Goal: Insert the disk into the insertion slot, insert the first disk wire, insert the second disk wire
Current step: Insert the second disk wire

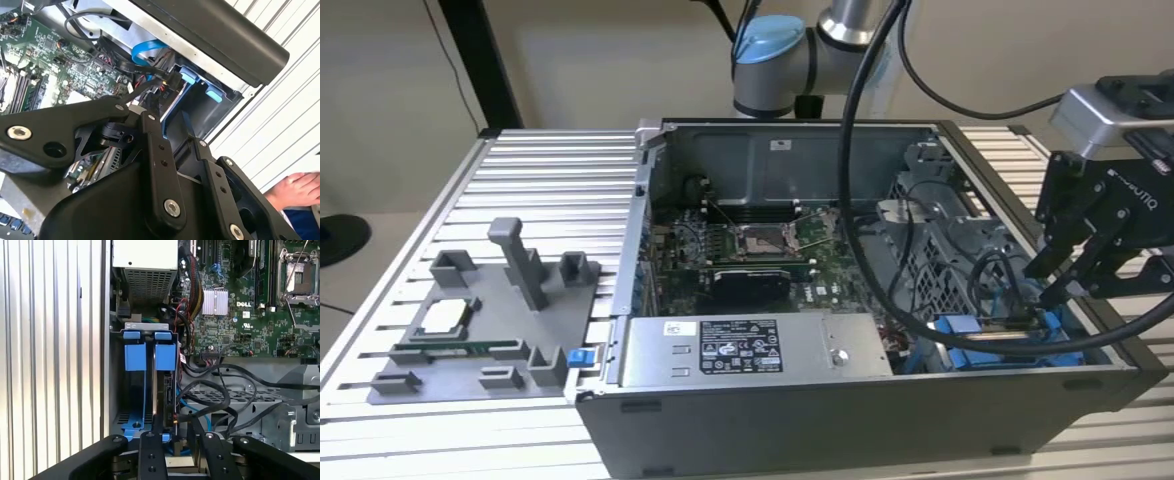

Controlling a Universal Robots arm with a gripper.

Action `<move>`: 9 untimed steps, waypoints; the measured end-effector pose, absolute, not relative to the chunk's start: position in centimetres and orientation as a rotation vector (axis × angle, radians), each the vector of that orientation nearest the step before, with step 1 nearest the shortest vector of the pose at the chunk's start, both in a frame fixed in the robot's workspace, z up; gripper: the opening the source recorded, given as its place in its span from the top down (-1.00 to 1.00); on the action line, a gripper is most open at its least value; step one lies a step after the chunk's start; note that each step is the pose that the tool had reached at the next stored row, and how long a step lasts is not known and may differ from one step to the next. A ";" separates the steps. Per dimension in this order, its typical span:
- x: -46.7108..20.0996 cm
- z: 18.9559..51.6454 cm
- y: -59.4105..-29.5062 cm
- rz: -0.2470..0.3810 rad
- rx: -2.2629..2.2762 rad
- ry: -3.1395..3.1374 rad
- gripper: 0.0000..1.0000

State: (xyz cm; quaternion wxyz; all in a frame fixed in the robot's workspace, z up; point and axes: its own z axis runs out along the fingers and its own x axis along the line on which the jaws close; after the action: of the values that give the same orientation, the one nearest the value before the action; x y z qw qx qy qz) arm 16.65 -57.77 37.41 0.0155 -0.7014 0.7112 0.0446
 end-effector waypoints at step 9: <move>17.8 37.4 -57.8 0.140 -2.182 2.213 -1.00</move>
State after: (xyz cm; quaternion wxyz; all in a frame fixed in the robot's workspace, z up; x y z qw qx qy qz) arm 17.82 -57.77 37.41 0.0153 -0.7014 0.7112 0.0449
